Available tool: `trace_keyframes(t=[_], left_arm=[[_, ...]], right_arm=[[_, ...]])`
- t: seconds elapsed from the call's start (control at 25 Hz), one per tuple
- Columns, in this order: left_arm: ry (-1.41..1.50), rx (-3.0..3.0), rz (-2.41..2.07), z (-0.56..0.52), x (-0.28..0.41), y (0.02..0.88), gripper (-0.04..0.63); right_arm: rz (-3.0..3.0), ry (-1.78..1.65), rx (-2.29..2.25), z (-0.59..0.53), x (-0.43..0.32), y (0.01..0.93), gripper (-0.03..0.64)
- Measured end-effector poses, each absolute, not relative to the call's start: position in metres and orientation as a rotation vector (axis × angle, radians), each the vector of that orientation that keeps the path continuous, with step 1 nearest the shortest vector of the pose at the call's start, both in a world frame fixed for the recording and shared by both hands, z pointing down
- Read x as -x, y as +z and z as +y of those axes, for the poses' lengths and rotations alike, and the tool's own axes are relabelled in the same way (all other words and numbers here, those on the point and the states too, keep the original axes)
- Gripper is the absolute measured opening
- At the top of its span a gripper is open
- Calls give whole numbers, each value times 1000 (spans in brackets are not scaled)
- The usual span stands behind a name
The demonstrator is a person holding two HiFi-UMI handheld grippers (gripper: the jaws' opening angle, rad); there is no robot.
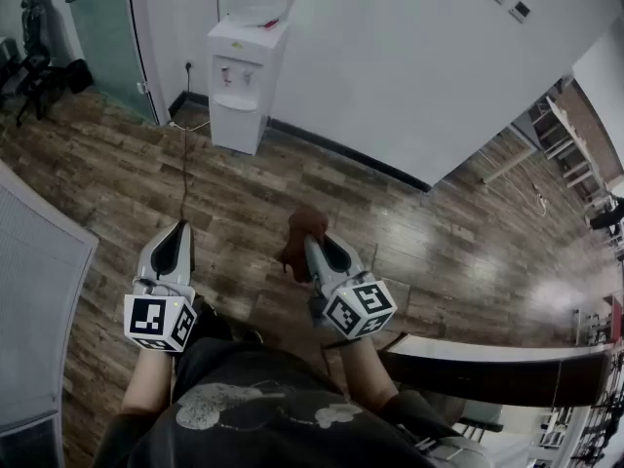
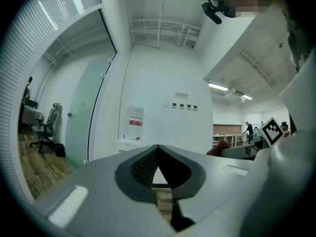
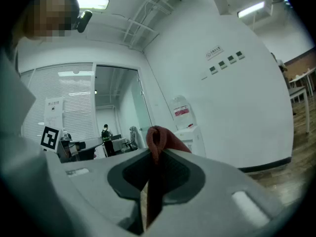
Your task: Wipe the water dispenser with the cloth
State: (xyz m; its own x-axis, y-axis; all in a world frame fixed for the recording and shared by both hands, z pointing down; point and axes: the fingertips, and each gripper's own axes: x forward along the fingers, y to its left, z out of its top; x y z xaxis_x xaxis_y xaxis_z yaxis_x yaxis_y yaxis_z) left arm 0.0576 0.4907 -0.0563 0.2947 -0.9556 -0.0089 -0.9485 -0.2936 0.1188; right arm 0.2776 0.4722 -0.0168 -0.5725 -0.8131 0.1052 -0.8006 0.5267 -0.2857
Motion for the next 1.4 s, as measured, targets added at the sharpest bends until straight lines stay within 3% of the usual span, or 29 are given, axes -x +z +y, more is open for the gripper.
trace_keyframes(t=[0.92, 1.4], left_arm=[[-86, -2399, -1797, 493, -55, -36, 18], [-138, -2407, -1749, 381, -9, -29, 18]], right_arm=[[2638, -536, 1514, 465, -297, 3, 40], [2622, -484, 1618, 376, -264, 5, 41]])
